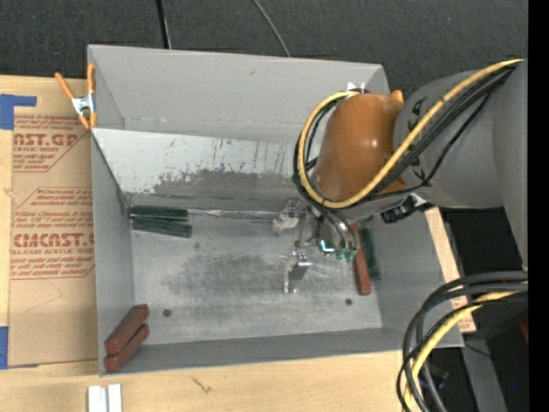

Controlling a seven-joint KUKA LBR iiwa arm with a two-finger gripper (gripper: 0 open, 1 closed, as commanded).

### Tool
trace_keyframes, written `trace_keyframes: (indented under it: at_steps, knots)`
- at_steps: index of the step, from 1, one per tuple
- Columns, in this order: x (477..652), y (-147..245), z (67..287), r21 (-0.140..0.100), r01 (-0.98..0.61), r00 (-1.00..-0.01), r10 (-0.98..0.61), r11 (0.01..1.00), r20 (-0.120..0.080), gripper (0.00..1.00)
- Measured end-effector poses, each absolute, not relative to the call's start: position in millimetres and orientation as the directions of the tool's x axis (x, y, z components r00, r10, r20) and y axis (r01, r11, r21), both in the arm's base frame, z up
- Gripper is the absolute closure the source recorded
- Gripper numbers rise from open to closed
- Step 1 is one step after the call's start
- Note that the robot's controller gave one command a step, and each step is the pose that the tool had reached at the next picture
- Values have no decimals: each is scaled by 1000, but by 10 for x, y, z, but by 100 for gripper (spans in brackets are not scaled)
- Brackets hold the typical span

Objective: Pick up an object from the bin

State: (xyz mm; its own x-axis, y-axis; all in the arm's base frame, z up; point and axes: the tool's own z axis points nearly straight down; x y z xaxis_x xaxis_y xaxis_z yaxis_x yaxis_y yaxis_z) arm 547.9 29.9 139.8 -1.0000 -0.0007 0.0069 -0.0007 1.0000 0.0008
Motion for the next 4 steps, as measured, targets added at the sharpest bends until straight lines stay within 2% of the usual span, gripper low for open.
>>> trace_keyframes:
  at_steps: [1, 2, 3, 4]
  knots:
    - [5499, 298, 1441, 1, 0, -1000, 0, 1000, -1, 100]
    - [5499, 298, 1441, 1, 0, -1000, 0, 1000, -1, 0]
    - [5499, 298, 1441, 1, 0, -1000, 0, 1000, -1, 0]
    - [5349, 95, 1087, 1, -3, -1000, -3, 1000, -5, 0]
